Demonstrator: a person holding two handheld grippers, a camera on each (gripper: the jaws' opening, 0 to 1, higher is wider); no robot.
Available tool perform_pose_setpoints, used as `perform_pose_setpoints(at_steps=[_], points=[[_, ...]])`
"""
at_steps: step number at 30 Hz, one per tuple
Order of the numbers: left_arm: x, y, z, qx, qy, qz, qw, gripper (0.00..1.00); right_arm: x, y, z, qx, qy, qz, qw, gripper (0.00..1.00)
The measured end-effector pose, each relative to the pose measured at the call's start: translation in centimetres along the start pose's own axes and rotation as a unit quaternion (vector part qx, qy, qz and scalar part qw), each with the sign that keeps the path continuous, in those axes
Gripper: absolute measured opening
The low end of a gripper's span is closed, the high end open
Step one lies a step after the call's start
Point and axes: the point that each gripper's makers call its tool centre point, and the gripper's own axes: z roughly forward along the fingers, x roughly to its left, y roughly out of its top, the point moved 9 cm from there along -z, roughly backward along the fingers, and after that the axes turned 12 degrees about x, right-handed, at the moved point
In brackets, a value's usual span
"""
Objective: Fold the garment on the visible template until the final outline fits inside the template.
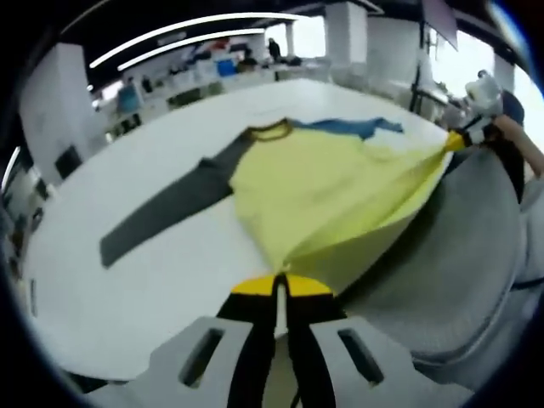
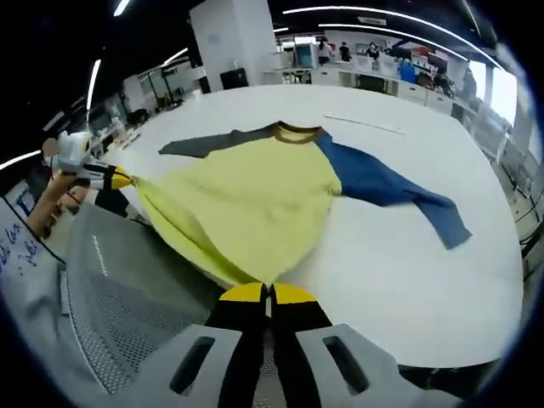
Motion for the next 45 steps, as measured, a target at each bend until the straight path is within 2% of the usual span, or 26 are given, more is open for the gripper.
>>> perform_pose_setpoints(at_steps=[6, 11, 16, 21, 26, 30, 35, 37, 39, 40, 41, 42, 45], points=[[-1.1, -1.0, 0.9, 0.013, -0.033, 0.008, 0.9994, 0.00, -0.2, -0.5, 0.7, 0.028, -0.005, -0.003, 0.9996, 0.02], [-1.3, -1.1, 1.2, 0.035, -0.035, 0.025, 0.9984, 0.00, -0.2, -0.9, 1.1, 0.059, -0.003, -0.017, 0.9981, 0.02], [-1.4, -1.2, 1.3, 0.046, -0.041, 0.038, 0.9974, 0.00, -0.1, -1.1, 1.2, 0.066, 0.011, -0.022, 0.9975, 0.02], [-1.6, -1.6, 1.1, 0.065, -0.055, 0.039, 0.9956, 0.00, 0.0, -1.4, 1.1, 0.065, 0.009, -0.038, 0.9971, 0.02], [-1.1, -2.3, 0.9, 0.074, -0.042, 0.033, 0.9959, 0.00, -0.4, -2.0, 0.7, 0.076, 0.001, -0.042, 0.9962, 0.01], [-0.8, -2.4, 0.8, 0.075, -0.029, 0.029, 0.9964, 0.00, -0.9, -2.0, 0.3, 0.072, -0.003, -0.038, 0.9967, 0.01], [-0.9, -1.5, 1.4, 0.066, -0.033, 0.035, 0.9967, 0.00, -0.6, -1.5, 0.8, 0.074, 0.001, -0.046, 0.9962, 0.01], [-1.3, -0.7, 1.9, 0.062, -0.045, 0.044, 0.9961, 0.00, -0.1, -1.0, 1.6, 0.075, 0.011, -0.055, 0.9956, 0.01], [-1.6, 0.3, 2.5, 0.047, -0.055, 0.054, 0.9959, 0.00, 0.7, -0.5, 2.6, 0.080, 0.025, -0.076, 0.9936, 0.01], [-1.8, 0.7, 2.9, 0.041, -0.063, 0.055, 0.9957, 0.00, 0.6, -0.4, 2.8, 0.093, 0.015, -0.100, 0.9905, 0.01], [-2.0, 1.4, 3.3, 0.033, -0.075, 0.061, 0.9948, 0.00, 0.9, -0.1, 3.4, 0.087, 0.020, -0.090, 0.9919, 0.01], [-2.3, 2.0, 3.8, 0.027, -0.084, 0.066, 0.9939, 0.00, 1.4, 0.3, 4.0, 0.087, 0.034, -0.100, 0.9907, 0.01], [-2.7, 3.1, 4.9, 0.031, -0.097, 0.084, 0.9913, 0.00, 2.5, 1.0, 5.4, 0.086, 0.056, -0.113, 0.9882, 0.01]])
